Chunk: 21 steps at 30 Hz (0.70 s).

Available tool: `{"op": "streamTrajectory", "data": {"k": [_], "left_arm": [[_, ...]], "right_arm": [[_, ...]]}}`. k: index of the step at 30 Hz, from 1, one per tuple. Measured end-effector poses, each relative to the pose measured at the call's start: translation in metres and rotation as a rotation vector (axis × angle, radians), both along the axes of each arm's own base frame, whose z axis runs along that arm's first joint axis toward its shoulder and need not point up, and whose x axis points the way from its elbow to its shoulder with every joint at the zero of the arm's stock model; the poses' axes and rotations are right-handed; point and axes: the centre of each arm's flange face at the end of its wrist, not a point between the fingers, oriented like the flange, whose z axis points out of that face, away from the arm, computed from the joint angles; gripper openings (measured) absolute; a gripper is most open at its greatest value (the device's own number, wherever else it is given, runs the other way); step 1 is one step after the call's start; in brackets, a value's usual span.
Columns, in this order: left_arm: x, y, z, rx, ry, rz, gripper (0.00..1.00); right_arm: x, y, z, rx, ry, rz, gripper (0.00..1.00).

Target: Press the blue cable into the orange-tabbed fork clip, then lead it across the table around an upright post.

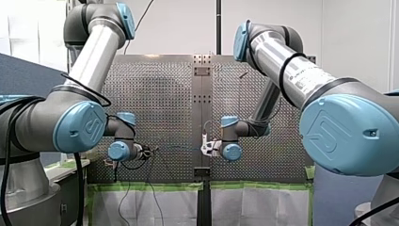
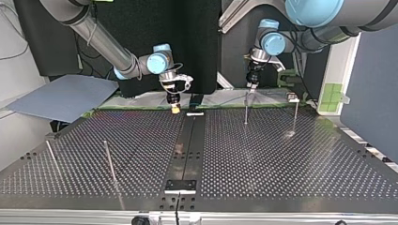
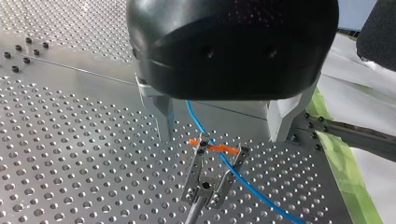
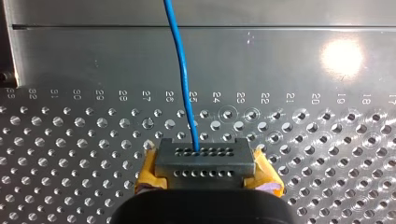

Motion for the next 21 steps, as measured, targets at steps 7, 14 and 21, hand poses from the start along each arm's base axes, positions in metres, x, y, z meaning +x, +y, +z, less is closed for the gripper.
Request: {"op": "streamTrajectory", "data": {"k": [7, 14, 21], "left_arm": [[-0.0011, -0.0013, -0.0004, 0.003, 0.003, -0.001, 1.0], [-0.0018, -0.002, -0.0003, 0.005, 0.005, -0.003, 1.0], [-0.003, -0.0043, -0.0007, 0.008, 0.008, -0.009, 1.0]], "right_arm": [[-0.0001, -0.0001, -0.0005, 0.001, 0.0, 0.0, 0.0], [-0.0001, 0.0002, -0.0005, 0.003, 0.0, 0.002, 0.0], [0.0002, 0.0001, -0.0004, 0.002, -0.003, 0.003, 0.0]]}}
